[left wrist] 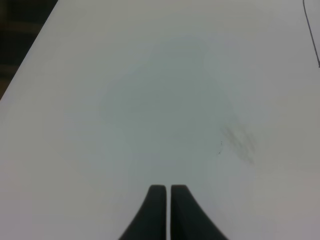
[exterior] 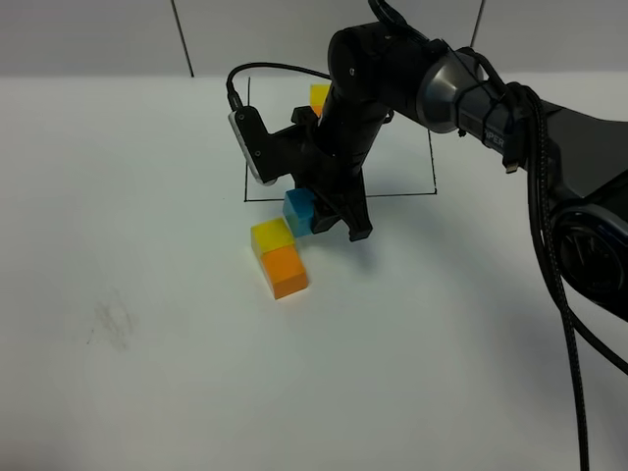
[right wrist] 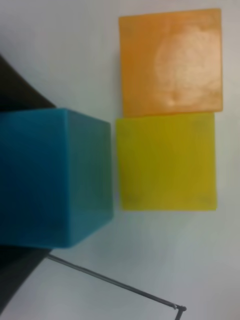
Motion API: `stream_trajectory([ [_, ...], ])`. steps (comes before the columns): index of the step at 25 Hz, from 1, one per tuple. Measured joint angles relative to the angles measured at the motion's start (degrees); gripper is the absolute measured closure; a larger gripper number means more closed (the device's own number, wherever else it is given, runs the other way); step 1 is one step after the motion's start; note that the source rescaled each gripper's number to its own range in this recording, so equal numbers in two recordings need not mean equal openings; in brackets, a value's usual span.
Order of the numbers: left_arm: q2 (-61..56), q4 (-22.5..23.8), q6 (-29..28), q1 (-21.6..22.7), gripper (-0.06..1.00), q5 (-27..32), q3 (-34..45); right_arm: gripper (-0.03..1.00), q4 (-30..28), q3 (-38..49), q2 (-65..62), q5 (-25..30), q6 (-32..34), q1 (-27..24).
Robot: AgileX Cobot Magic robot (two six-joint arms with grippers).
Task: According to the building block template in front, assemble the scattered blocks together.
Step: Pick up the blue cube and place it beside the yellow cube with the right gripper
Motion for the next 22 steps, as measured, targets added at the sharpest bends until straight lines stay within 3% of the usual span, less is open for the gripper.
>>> stream_trajectory([
  [22, 0.0, 0.0, 0.1, 0.0, 0.94, 0.0, 0.0, 0.43, 0.1, -0.4, 1.8, 0.4, -0.1, 0.0],
])
